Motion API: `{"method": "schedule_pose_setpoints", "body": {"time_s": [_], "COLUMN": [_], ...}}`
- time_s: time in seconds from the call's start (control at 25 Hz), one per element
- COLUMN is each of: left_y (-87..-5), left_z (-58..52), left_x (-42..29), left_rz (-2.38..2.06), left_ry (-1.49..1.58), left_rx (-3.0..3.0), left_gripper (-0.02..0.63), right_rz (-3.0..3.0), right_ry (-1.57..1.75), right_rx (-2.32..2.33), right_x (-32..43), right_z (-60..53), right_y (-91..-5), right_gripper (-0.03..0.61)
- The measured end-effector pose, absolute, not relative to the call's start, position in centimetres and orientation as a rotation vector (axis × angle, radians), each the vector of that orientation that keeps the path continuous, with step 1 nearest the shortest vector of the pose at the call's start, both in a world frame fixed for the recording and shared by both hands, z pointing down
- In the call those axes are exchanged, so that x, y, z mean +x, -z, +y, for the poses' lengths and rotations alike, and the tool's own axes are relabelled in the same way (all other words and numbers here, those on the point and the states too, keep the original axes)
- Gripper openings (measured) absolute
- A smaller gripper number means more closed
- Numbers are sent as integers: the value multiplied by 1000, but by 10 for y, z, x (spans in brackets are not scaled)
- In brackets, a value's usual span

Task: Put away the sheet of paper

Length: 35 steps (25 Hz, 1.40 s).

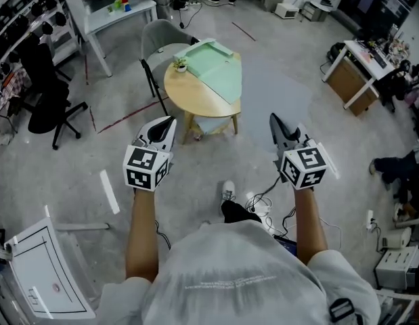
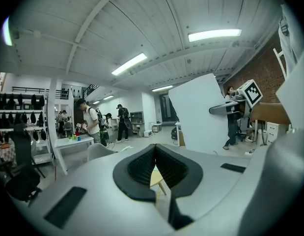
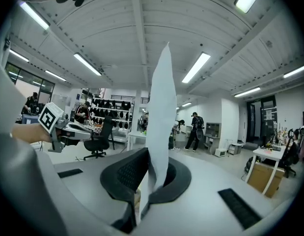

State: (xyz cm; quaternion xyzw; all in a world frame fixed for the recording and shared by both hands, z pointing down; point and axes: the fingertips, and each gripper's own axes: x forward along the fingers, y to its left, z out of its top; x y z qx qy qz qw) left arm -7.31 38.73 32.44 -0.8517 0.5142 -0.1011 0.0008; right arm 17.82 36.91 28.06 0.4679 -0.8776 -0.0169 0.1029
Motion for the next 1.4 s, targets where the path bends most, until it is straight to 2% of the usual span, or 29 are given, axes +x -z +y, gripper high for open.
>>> {"method": "schedule_pose_setpoints", "body": {"time_s": [0.4, 1.0, 1.4], "left_y": [-328, -329, -335], "left_z": [334, 129, 24], "left_x": [-80, -44, -3], "left_rz": [1612, 1709, 1788], "left_ry": [329, 420, 344], "left_rx": [-2670, -2615, -2616], "left_gripper": [18, 18, 18], "right_rz": [-2615, -2655, -2676], "right_ry": [37, -67, -159], "right_rx": [1401, 1350, 1254], "right_x": [175, 219, 259], "right_z": [313, 98, -18], "right_y": [-283, -302, -327], "right_gripper": [29, 29, 29]}}
